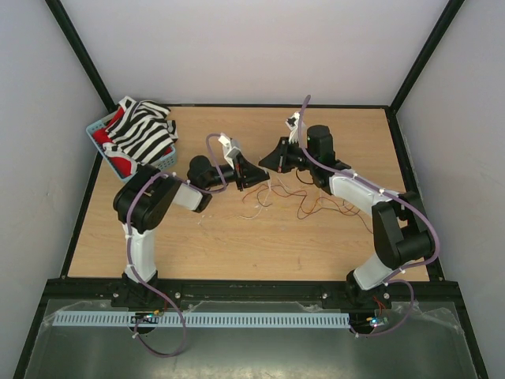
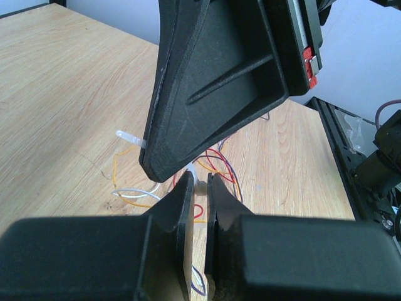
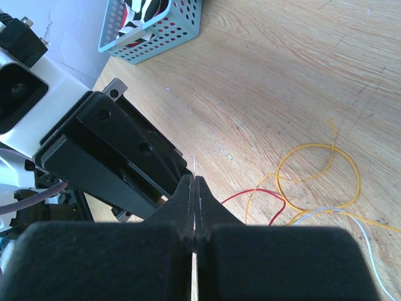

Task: Zip-tie the wires
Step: Tie the cable at the center of the board, then adjust the cable at the center of the board.

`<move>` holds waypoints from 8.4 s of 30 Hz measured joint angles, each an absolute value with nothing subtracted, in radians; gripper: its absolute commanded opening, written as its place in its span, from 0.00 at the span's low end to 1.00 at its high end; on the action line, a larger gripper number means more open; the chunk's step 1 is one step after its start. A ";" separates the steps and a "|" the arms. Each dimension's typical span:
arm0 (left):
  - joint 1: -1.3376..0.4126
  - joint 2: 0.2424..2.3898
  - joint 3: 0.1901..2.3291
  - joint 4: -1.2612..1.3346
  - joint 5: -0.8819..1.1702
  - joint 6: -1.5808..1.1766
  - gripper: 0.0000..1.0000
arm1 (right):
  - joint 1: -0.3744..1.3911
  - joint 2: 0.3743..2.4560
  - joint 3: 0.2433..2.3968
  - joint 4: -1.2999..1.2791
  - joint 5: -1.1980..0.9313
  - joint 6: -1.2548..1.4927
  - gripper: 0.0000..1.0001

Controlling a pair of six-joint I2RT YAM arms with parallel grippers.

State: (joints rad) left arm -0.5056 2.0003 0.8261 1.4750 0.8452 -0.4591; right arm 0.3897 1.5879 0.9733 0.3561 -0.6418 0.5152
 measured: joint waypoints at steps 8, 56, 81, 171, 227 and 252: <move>-0.506 2.036 0.826 1.477 0.857 -0.459 0.00 | 0.391 1.588 0.975 0.350 -0.635 0.516 0.00; -0.514 2.152 0.851 1.492 0.883 -0.450 0.00 | 0.372 1.582 1.121 0.345 -0.624 0.569 0.00; -0.463 1.997 0.776 1.448 0.819 -0.495 0.00 | 0.305 1.163 0.961 0.317 -0.458 0.337 0.98; -0.498 1.566 0.925 0.434 0.496 -0.579 0.00 | 0.639 1.623 0.532 1.142 -0.428 0.364 0.58; -0.503 1.554 0.957 0.374 0.471 -0.587 0.00 | 0.762 1.759 0.461 1.217 -0.481 0.326 0.46; -0.448 1.516 0.957 0.367 0.517 -0.569 0.00 | 0.466 1.021 0.511 0.406 -0.188 0.179 0.75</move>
